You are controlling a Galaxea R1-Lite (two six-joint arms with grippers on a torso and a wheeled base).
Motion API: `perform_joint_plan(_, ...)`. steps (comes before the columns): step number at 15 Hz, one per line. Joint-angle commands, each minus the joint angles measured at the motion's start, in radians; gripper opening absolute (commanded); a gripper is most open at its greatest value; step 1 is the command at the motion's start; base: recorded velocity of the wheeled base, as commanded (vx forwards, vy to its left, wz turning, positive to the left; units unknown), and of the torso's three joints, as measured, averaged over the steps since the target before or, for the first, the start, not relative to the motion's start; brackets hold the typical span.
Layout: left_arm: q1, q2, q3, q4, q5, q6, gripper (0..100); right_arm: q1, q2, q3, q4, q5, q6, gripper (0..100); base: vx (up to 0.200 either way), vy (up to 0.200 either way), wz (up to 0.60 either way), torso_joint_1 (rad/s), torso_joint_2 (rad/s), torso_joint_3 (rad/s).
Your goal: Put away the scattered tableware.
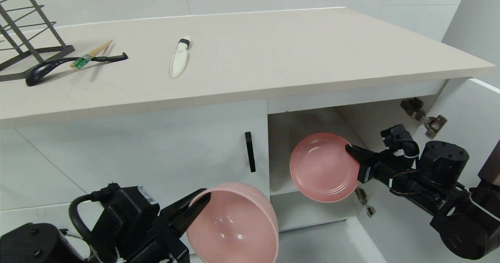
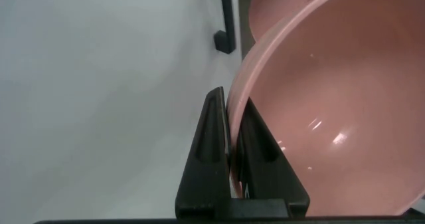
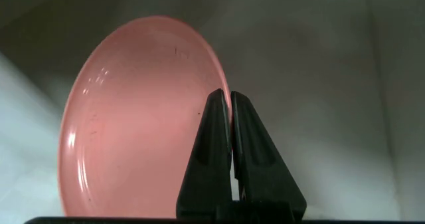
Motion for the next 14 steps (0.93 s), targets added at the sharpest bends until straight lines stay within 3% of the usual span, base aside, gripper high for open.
perform_joint_plan(1, -0.001, -0.002, 0.000, -0.001, 0.001, 0.003, 0, -0.003, 0.025, -0.018, 0.000, -0.001, 0.000, 0, 0.000, 0.000, 0.00, 0.000, 0.00, 0.000)
perform_joint_plan(10, -0.001, -0.008, 0.000, -0.001, 0.001, 0.015, 0, -0.001, 0.114, -0.071, 0.000, -0.004, 0.003, 0, 0.000, 0.000, 0.00, 0.000, 0.00, 0.000)
perform_joint_plan(14, -0.001, -0.020, 0.000, -0.001, 0.004, 0.014, 0, -0.001, 0.183, -0.167, 0.000, -0.030, 0.093, 0, 0.000, 0.000, 0.00, 0.000, 0.00, 0.000)
